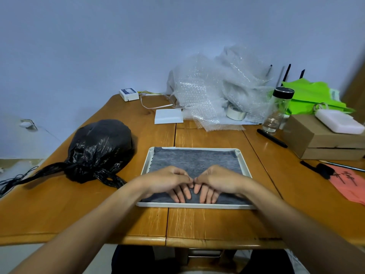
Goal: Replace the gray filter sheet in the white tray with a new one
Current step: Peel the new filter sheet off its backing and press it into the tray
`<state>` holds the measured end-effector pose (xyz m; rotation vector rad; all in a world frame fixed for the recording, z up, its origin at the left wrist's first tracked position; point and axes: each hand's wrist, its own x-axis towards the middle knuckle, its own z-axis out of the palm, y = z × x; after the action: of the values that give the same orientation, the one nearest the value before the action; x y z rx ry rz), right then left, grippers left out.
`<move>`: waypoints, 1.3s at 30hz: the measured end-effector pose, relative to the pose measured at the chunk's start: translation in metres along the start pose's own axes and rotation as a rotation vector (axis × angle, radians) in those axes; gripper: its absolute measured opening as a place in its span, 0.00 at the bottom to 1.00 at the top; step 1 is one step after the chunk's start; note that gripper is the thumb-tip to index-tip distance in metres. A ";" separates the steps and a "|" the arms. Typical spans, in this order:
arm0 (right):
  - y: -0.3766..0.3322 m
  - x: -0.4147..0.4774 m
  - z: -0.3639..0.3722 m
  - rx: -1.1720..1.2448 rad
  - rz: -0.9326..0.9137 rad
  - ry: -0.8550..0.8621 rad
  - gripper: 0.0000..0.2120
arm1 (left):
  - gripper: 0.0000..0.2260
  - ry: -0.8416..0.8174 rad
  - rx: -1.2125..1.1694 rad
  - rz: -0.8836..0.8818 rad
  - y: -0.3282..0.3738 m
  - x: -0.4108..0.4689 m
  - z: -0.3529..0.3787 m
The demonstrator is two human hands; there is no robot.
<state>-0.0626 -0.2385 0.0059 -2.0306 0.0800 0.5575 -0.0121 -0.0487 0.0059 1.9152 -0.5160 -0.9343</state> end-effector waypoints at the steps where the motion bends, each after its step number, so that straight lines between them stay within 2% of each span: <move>1: 0.000 0.001 0.000 -0.025 0.010 -0.010 0.20 | 0.12 0.009 -0.001 0.008 -0.002 0.000 0.000; 6: -0.006 0.002 -0.009 -0.127 0.036 -0.080 0.21 | 0.13 -0.048 0.041 0.034 -0.004 -0.007 -0.008; 9: 0.002 -0.007 -0.022 -0.228 0.075 -0.054 0.22 | 0.16 -0.105 0.087 -0.002 -0.004 -0.017 -0.024; 13: 0.012 -0.023 -0.049 -0.408 0.195 -0.016 0.24 | 0.15 -0.116 0.311 0.030 -0.011 -0.032 -0.038; 17: 0.014 -0.028 -0.051 -0.553 0.219 0.000 0.24 | 0.18 -0.036 0.517 0.014 -0.015 -0.046 -0.046; 22: 0.014 -0.030 -0.041 -0.734 0.184 0.118 0.28 | 0.12 0.084 0.820 0.059 -0.015 -0.054 -0.029; 24: 0.014 -0.037 -0.040 -0.826 0.122 0.193 0.28 | 0.13 0.219 0.843 0.147 -0.027 -0.064 -0.023; 26: 0.022 -0.048 -0.035 -0.976 -0.016 0.367 0.26 | 0.19 0.403 0.779 0.260 -0.045 -0.076 -0.018; 29: 0.043 -0.062 -0.021 -0.903 -0.228 0.616 0.19 | 0.37 0.605 0.661 0.228 -0.075 -0.090 -0.003; 31: 0.062 -0.059 -0.014 -0.806 -0.260 0.706 0.17 | 0.46 0.647 0.583 0.135 -0.091 -0.089 0.009; 34: 0.081 -0.045 -0.009 -0.670 -0.229 0.797 0.23 | 0.46 0.702 0.527 0.115 -0.096 -0.081 0.019; 39: 0.078 -0.030 -0.016 -0.571 -0.179 0.840 0.28 | 0.41 0.724 0.654 0.088 -0.088 -0.064 0.010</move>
<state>-0.1060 -0.2971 -0.0378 -2.6694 0.2580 -0.4731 -0.0618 0.0324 -0.0480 2.5951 -0.4840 0.0560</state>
